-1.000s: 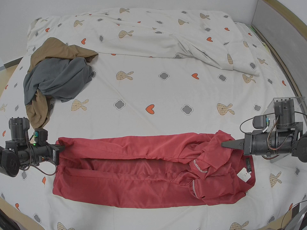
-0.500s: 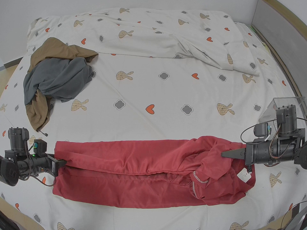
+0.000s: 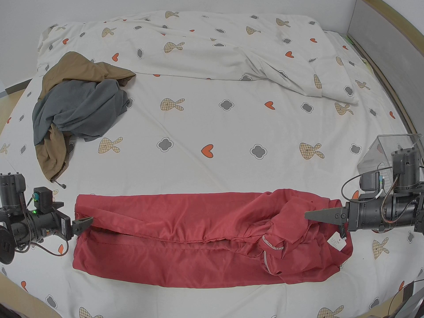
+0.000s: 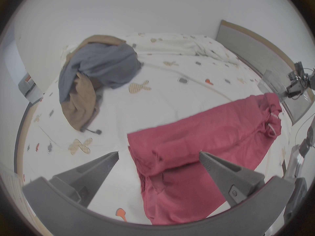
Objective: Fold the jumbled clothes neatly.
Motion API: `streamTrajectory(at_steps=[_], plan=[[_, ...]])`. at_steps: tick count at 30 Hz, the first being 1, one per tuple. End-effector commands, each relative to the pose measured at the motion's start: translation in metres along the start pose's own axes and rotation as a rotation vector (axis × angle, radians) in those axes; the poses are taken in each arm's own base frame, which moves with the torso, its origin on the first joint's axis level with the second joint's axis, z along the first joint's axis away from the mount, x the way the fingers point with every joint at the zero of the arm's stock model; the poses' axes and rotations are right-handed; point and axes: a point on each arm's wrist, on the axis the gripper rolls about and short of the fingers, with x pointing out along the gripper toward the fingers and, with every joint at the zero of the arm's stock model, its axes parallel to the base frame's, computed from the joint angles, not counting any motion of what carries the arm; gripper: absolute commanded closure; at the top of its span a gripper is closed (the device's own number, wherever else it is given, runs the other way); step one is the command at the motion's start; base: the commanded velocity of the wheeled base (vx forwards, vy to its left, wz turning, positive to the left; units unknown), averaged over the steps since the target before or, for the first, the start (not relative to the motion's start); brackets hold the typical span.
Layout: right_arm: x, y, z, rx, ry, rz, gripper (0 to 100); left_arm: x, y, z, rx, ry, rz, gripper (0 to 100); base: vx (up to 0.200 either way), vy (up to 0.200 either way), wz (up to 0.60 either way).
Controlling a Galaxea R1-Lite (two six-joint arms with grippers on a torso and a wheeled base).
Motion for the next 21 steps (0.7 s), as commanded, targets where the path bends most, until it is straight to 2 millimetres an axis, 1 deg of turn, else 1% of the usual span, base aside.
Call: streamTrajectory(at_steps=[1, 4, 7, 9, 10, 11, 12, 16, 18, 19, 20, 21], plan=[[-0.019, 0.008, 0.007, -0.029, -0.078, 0.009, 0, -0.033, -0.001, 0.038, 0.006, -0.167, 0.037, 0, 0.000, 0.000, 0.00], [-0.021, 0.011, 0.007, -0.037, -0.087, 0.015, 0, -0.039, -0.006, 0.056, -0.046, -0.162, -0.006, 0, 0.000, 0.000, 0.00], [-0.022, 0.013, 0.007, -0.042, -0.092, 0.021, 0, -0.041, -0.011, 0.068, -0.091, -0.145, -0.080, 0, 0.000, 0.000, 0.00], [-0.023, 0.013, 0.007, -0.042, -0.091, 0.023, 0, -0.039, -0.015, 0.069, -0.103, -0.129, -0.138, 0, 0.000, 0.000, 0.00], [-0.022, 0.013, 0.006, -0.040, -0.088, 0.024, 0, -0.034, -0.023, 0.068, -0.112, -0.100, -0.213, 0, 0.000, 0.000, 0.00], [-0.022, 0.013, 0.006, -0.040, -0.088, 0.024, 0, -0.034, -0.023, 0.068, -0.112, -0.100, -0.213, 0, 0.000, 0.000, 0.00], [-0.020, 0.014, 0.006, -0.042, -0.079, 0.030, 0, -0.021, -0.033, 0.061, -0.125, -0.028, -0.293, 0, 0.000, 0.000, 0.00], [-0.012, 0.016, 0.004, -0.038, -0.046, 0.048, 0, 0.014, -0.043, 0.041, -0.175, 0.127, -0.350, 0, 0.000, 0.000, 0.00], [-0.003, 0.014, 0.002, -0.025, -0.013, 0.047, 0, 0.026, -0.043, 0.033, -0.192, 0.181, -0.358, 0, 0.000, 0.000, 0.00], [-0.003, 0.014, 0.002, -0.025, -0.013, 0.047, 0, 0.026, -0.043, 0.033, -0.192, 0.181, -0.358, 0, 0.000, 0.000, 0.00], [0.009, 0.012, 0.004, -0.017, 0.018, 0.051, 0, 0.043, -0.042, 0.022, -0.215, 0.251, -0.361, 0, 0.000, 0.000, 0.00], [0.015, 0.012, 0.005, -0.012, 0.032, 0.054, 0, 0.050, -0.042, 0.017, -0.224, 0.278, -0.361, 0, 0.000, 0.000, 0.00]])
